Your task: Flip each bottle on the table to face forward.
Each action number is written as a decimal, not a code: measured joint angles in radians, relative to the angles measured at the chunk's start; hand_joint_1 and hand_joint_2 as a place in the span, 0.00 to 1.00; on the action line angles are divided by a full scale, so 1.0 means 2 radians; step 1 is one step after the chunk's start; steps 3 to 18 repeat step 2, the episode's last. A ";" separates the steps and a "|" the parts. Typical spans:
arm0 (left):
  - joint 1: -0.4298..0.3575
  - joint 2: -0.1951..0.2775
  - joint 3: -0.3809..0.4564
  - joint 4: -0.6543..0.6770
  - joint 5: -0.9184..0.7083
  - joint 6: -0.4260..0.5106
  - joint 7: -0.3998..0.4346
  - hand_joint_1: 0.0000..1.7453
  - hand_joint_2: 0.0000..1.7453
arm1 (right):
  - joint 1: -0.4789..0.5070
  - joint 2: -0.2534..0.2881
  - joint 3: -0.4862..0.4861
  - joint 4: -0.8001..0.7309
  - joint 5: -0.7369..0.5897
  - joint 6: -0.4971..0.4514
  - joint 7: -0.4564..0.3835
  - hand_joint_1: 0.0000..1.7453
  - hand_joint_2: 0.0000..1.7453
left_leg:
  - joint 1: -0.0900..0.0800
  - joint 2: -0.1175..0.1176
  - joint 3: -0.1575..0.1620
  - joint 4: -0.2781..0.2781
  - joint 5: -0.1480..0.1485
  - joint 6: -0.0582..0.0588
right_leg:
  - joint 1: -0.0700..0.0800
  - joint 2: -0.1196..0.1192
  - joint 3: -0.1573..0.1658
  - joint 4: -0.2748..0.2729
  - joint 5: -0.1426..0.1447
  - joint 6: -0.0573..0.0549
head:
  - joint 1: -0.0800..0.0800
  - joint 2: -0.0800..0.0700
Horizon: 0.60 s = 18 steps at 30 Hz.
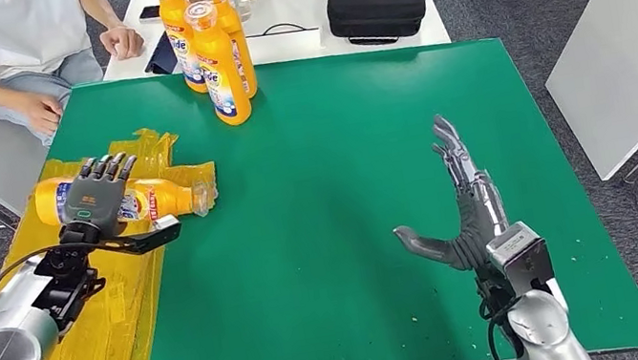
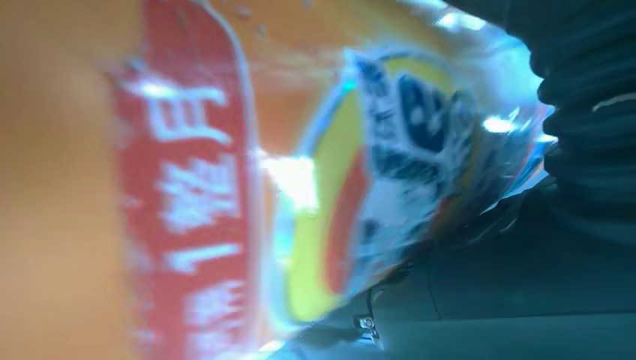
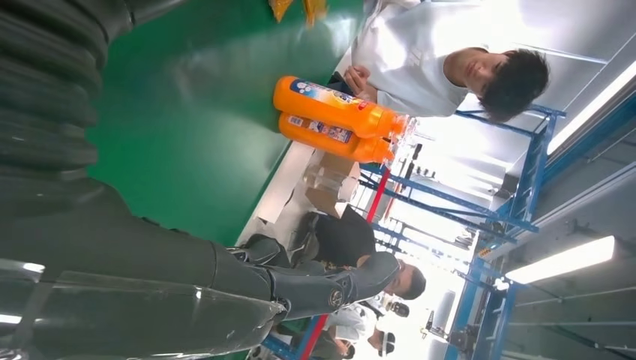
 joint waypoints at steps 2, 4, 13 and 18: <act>0.002 -0.001 0.002 0.000 -0.002 0.004 -0.003 0.00 1.00 | -0.002 0.000 0.000 0.002 -0.001 0.000 0.001 0.00 1.00 | 0.000 0.000 0.000 0.000 0.000 0.000 | 0.000 0.000 0.000 0.000 0.000 0.000 | 0.000 0.000; 0.002 -0.001 0.002 0.000 -0.002 0.004 -0.003 0.00 1.00 | -0.002 0.000 0.000 0.002 -0.001 0.000 0.001 0.00 1.00 | 0.000 0.000 0.000 0.000 0.000 0.000 | 0.000 0.000 0.000 0.000 0.000 0.000 | 0.000 0.000; 0.002 -0.001 0.002 0.000 -0.002 0.004 -0.003 0.00 1.00 | -0.002 0.000 0.000 0.002 -0.001 0.000 0.001 0.00 1.00 | 0.000 0.000 0.000 0.000 0.000 0.000 | 0.000 0.000 0.000 0.000 0.000 0.000 | 0.000 0.000; 0.002 -0.001 0.002 0.000 -0.002 0.004 -0.003 0.00 1.00 | -0.002 0.000 0.000 0.002 -0.001 0.000 0.001 0.00 1.00 | 0.000 0.000 0.000 0.000 0.000 0.000 | 0.000 0.000 0.000 0.000 0.000 0.000 | 0.000 0.000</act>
